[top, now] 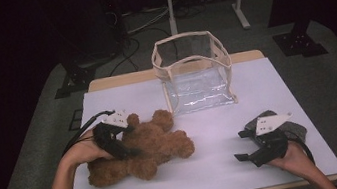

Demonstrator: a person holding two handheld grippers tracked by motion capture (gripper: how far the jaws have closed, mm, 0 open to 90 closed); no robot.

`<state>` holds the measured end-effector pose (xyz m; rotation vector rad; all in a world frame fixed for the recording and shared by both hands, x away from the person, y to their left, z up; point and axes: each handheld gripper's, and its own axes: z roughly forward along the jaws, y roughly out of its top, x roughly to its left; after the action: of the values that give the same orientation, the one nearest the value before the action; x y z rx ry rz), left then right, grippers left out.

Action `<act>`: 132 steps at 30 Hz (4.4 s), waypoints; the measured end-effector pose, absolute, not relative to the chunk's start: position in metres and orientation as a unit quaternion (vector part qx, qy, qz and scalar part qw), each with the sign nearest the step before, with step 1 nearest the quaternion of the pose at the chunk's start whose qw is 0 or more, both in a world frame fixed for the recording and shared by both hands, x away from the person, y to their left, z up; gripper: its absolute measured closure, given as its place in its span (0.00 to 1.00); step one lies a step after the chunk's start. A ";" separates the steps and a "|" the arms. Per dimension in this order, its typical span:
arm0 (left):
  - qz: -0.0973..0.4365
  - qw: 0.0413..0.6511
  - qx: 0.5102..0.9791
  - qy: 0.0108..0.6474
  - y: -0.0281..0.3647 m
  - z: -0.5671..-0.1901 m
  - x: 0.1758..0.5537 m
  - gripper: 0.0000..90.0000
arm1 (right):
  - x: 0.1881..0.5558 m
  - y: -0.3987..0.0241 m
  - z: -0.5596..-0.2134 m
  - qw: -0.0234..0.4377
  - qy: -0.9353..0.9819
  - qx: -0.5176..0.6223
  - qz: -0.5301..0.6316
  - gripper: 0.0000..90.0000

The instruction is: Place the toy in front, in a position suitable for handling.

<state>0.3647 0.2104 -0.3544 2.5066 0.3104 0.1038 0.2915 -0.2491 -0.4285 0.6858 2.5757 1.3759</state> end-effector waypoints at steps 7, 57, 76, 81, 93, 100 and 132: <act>0.045 0.255 0.959 0.112 0.201 -0.364 0.365 0.18 | 0.292 -0.248 -0.430 0.069 0.861 0.224 0.452 0.19; 0.121 0.246 0.958 0.078 0.174 -0.330 0.316 0.64 | 0.289 -0.255 -0.421 0.086 0.855 0.222 0.461 0.19; 0.102 0.255 0.961 -0.022 0.055 -0.323 0.326 0.64 | 0.277 -0.312 -0.413 0.115 0.840 0.268 0.457 0.19; 0.094 0.262 0.960 -0.039 0.028 -0.326 0.327 0.64 | 0.274 -0.325 -0.412 0.118 0.833 0.282 0.461 0.19; 0.045 0.257 0.964 -0.041 -0.004 -0.360 0.327 0.59 | 0.274 -0.331 -0.417 0.111 0.839 0.289 0.448 0.19; 0.043 0.270 0.962 -0.025 0.004 -0.360 0.327 0.47 | 0.277 -0.329 -0.420 0.107 0.844 0.291 0.437 0.19; 0.077 0.284 0.956 0.009 0.066 -0.332 0.325 0.38 | 0.326 -0.356 -0.412 0.089 0.863 0.319 0.381 0.36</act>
<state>0.3253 0.0657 -0.3319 2.5578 0.0246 0.2065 0.3257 -0.3562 -0.4122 0.9497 2.5664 1.1345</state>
